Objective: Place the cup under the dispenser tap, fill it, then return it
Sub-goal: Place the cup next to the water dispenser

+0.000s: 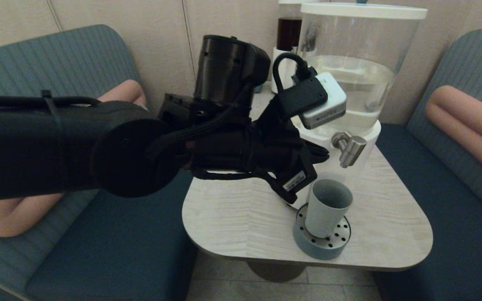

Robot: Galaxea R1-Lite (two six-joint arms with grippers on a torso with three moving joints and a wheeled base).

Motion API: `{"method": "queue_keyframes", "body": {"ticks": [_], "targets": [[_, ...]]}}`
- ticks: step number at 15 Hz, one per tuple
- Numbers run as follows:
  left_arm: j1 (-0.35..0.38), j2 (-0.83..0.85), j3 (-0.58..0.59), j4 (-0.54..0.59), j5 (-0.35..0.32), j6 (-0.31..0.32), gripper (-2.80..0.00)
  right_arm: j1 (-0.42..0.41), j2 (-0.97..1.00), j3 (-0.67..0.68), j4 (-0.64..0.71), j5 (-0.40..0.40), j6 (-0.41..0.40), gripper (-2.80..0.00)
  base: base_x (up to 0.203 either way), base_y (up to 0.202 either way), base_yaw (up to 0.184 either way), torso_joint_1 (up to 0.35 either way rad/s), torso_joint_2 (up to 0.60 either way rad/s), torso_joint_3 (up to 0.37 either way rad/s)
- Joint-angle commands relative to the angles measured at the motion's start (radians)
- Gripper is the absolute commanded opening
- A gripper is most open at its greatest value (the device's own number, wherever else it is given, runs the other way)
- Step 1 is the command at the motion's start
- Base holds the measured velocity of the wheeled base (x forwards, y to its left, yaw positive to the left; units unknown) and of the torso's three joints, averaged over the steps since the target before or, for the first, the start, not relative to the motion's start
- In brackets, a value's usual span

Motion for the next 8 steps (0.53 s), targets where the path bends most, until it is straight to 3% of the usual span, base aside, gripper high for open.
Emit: {"method": "queue_keyframes", "body": {"ticks": [1, 3, 5, 8], "targets": [[-0.003, -0.124, 0.055, -0.018, -0.003, -0.093, -2.8, 0.0, 0.001, 0.002, 0.0, 0.0, -0.001, -2.8, 0.0, 0.0, 0.0, 0.0, 0.0, 0.0], [-0.017, -0.249, 0.122, -0.06, -0.006, -0.276, -2.8, 0.0, 0.0, 0.001, 0.0, 0.0, -0.001, -2.8, 0.0, 0.0, 0.0, 0.0, 0.0, 0.0], [-0.031, -0.397, 0.259, -0.105, -0.03, -0.445, -2.8, 0.0, 0.0, 0.002, 0.0, 0.0, -0.001, -2.8, 0.0, 0.0, 0.0, 0.0, 0.0, 0.0], [0.002, -0.527, 0.642, -0.311, -0.09, -0.528, -2.8, 0.0, 0.001, 0.002, 0.0, 0.0, -0.001, -2.8, 0.0, 0.0, 0.0, 0.0, 0.0, 0.0]]}}
